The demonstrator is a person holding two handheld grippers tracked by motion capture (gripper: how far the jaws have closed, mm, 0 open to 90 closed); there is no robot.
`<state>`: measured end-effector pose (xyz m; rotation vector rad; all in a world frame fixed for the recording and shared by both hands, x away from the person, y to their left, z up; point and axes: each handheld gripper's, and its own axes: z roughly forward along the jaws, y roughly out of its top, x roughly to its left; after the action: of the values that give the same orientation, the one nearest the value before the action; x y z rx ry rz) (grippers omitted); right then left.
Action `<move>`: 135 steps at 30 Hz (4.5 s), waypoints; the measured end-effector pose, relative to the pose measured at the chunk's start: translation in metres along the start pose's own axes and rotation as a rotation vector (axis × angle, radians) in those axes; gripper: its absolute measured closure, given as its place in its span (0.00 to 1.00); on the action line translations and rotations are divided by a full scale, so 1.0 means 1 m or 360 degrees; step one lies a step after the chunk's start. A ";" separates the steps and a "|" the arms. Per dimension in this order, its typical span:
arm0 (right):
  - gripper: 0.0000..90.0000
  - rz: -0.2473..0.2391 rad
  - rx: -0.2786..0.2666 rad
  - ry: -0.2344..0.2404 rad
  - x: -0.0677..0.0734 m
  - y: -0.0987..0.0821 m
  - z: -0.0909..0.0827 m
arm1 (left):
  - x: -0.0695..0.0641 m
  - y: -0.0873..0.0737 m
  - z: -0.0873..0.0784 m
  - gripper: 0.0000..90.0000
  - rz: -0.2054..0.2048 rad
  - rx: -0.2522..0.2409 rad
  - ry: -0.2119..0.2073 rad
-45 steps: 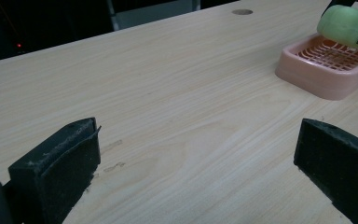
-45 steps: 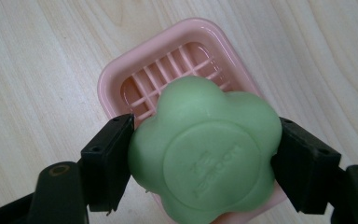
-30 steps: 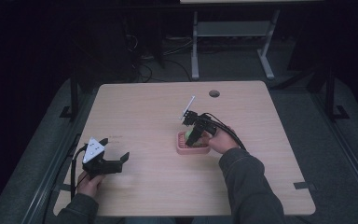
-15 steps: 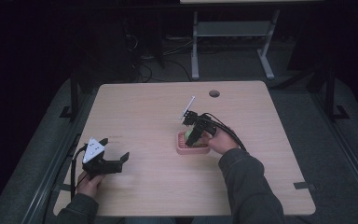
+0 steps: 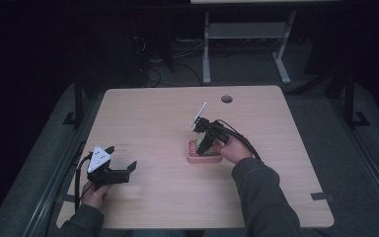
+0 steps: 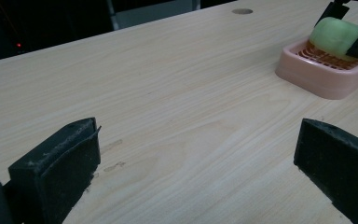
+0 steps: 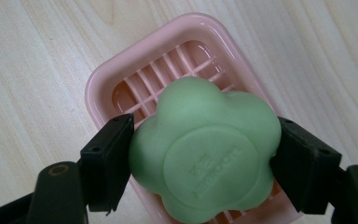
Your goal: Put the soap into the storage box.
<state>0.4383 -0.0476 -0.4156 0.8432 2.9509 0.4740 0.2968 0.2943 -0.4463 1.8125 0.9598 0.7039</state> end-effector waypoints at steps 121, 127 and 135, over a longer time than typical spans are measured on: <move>0.26 0.0174 -0.0244 0.0002 -0.015 -0.057 -0.048 | -0.001 -0.001 0.001 0.00 0.0039 0.0054 -0.0008; 0.26 0.0179 -0.0238 0.0005 -0.015 -0.061 -0.051 | -0.001 -0.001 0.001 0.00 0.0037 0.0055 -0.0008; 0.27 0.0188 -0.0236 -0.0004 -0.015 -0.067 -0.056 | -0.002 -0.001 0.002 0.00 0.0034 0.0059 -0.0010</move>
<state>0.4104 -0.1255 -0.3828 1.0022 2.8314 0.6869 0.2969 0.2922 -0.4480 1.8584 0.9566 0.6974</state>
